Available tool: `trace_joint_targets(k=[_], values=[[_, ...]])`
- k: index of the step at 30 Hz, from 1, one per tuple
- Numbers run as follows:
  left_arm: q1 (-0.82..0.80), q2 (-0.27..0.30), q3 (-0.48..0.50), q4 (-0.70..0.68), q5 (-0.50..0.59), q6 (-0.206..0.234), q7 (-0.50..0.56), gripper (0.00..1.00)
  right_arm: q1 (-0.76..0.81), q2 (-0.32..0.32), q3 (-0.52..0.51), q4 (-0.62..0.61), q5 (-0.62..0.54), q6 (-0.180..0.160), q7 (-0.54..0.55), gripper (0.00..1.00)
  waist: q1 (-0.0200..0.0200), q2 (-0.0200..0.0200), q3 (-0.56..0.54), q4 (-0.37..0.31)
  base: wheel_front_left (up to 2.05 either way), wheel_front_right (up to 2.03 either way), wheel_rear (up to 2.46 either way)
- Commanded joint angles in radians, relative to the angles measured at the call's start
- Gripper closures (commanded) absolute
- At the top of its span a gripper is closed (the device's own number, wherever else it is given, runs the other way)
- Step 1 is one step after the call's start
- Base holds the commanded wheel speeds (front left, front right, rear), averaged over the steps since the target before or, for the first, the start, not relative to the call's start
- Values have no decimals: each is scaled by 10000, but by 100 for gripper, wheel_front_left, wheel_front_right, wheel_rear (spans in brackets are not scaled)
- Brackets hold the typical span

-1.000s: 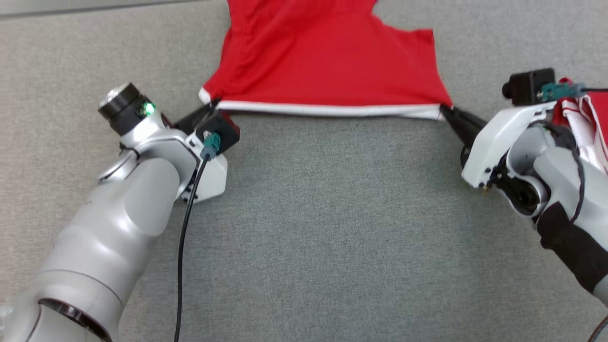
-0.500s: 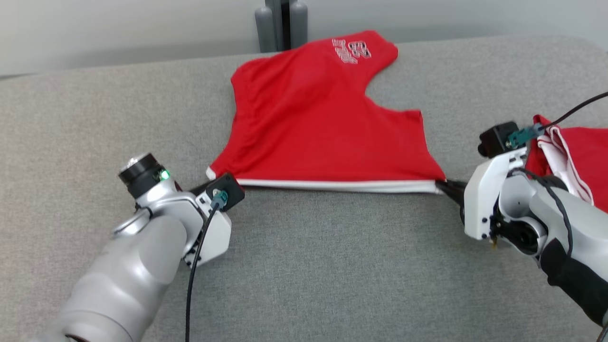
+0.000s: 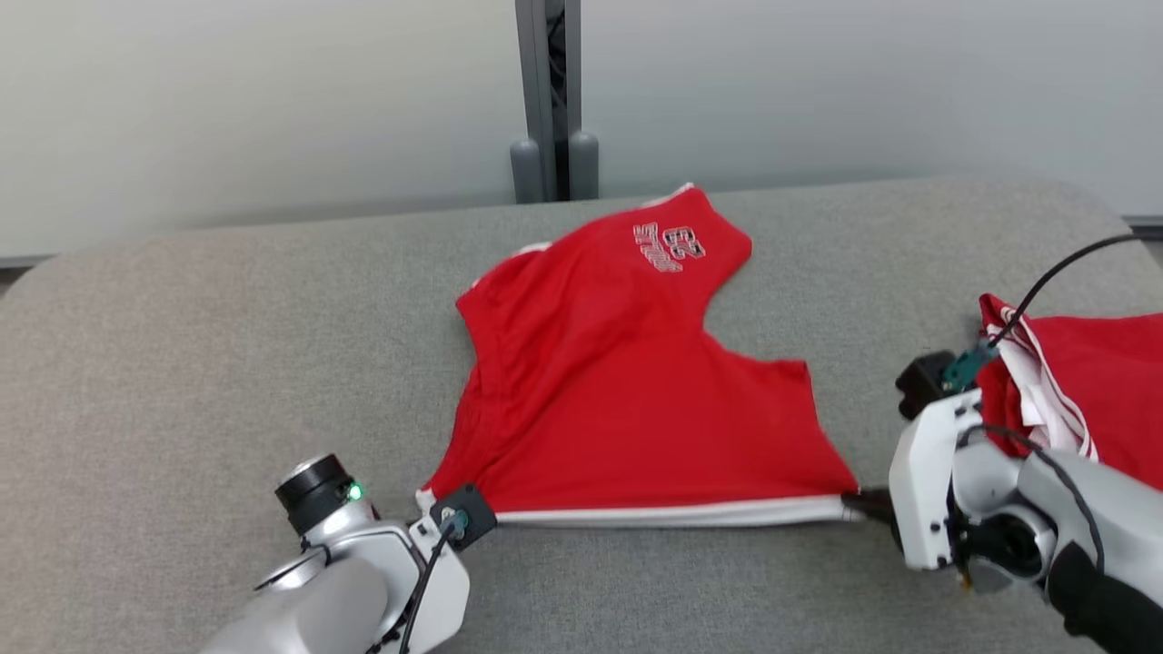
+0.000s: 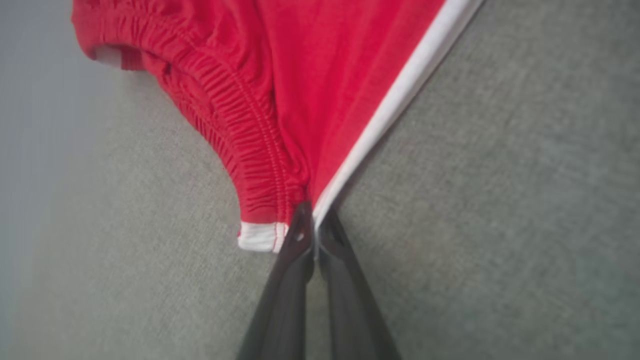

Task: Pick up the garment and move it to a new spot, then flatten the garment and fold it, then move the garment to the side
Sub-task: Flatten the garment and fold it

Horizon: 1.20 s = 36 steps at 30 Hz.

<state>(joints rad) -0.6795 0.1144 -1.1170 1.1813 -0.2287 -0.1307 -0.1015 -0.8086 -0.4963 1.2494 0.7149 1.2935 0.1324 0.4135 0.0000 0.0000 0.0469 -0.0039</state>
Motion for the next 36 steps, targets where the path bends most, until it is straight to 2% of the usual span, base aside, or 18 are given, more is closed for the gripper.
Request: trace_joint_targets(k=[1, 4, 7, 10, 11, 20, 29, 36], values=[[172, 294, -177, -23, -177, 15, 153, 100, 222, -155, 51, -33, 73, -27, 134, 100, 0, 0, -208, 23, 0, 0, 0], [372, 851, -1019, -909, -1009, 16, 646, 100, 475, -334, 92, -332, 215, -27, 660, 100, 0, 0, -439, 24, 0, 0, 0], [509, 1528, -1439, -2054, -1742, 16, 1331, 100, 729, -588, 144, -659, 371, -27, 1261, 100, 0, 0, -616, 4, 0, 0, 0], [651, 2286, -1567, -3321, -2315, 17, 2101, 100, 899, -853, 156, -964, 594, -28, 1889, 100, 0, 0, -709, -20, 0, 0, 0], [772, 2770, -1590, -4169, -2572, 23, 2635, 100, 981, -1009, 145, -1206, 727, -30, 2224, 100, 0, 0, -757, -34, 0, 0, 0], [1457, 4571, -1613, -7883, -3916, 24, 4913, 100, 1371, -1671, -9, -2157, 982, -39, 3038, 100, 0, 0, -850, -33, 0, 0, 0], [1831, 5798, -1614, -10371, -4717, 22, 6452, 100, 1881, -2345, -286, -3257, 1321, -39, 3941, 100, 0, 0, -945, -7, 0, 0, 0], [2071, 6134, -1611, -11004, -4969, 133, 6744, 100, 2335, -2861, -473, -3888, 1181, -39, 4173, 100, 0, 0, -927, 25, 0, 0, 0]])
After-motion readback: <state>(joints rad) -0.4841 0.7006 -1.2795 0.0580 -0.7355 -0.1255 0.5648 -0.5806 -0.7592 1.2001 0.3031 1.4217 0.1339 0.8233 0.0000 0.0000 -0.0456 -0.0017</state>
